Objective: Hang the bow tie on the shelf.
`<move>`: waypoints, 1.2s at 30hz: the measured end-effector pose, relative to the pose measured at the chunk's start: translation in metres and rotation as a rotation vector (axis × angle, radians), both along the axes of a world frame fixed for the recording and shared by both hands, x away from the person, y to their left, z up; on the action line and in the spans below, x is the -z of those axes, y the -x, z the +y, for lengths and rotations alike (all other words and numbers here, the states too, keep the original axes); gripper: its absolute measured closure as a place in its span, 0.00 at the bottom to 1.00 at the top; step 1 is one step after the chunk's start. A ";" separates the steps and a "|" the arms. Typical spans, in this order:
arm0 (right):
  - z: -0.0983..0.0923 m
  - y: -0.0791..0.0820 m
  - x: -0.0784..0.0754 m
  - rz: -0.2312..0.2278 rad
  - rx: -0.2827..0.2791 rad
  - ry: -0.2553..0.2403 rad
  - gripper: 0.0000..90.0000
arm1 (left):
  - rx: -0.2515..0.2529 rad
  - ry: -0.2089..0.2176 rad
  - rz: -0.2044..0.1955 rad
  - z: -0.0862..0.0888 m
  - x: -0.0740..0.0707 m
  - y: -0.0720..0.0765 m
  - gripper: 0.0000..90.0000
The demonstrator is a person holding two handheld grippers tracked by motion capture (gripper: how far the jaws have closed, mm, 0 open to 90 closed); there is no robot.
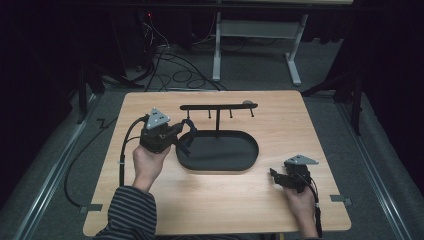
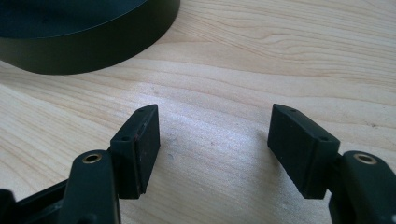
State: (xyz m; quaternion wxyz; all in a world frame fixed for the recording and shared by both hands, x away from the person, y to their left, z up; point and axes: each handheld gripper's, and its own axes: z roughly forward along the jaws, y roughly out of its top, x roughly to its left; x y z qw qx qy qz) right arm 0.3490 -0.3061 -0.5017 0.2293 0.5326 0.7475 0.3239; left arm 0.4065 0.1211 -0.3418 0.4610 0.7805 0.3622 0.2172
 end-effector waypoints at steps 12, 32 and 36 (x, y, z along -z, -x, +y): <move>0.000 0.000 0.000 0.000 0.000 -0.001 0.40 | -0.024 -0.005 -0.008 -0.002 -0.010 -0.012 0.99; -0.001 0.000 0.000 0.000 -0.003 -0.006 0.40 | -0.056 -0.049 0.003 -0.016 -0.007 -0.035 0.99; -0.001 0.000 0.000 0.000 -0.004 -0.007 0.40 | -0.071 -0.062 0.002 -0.017 -0.004 -0.040 0.99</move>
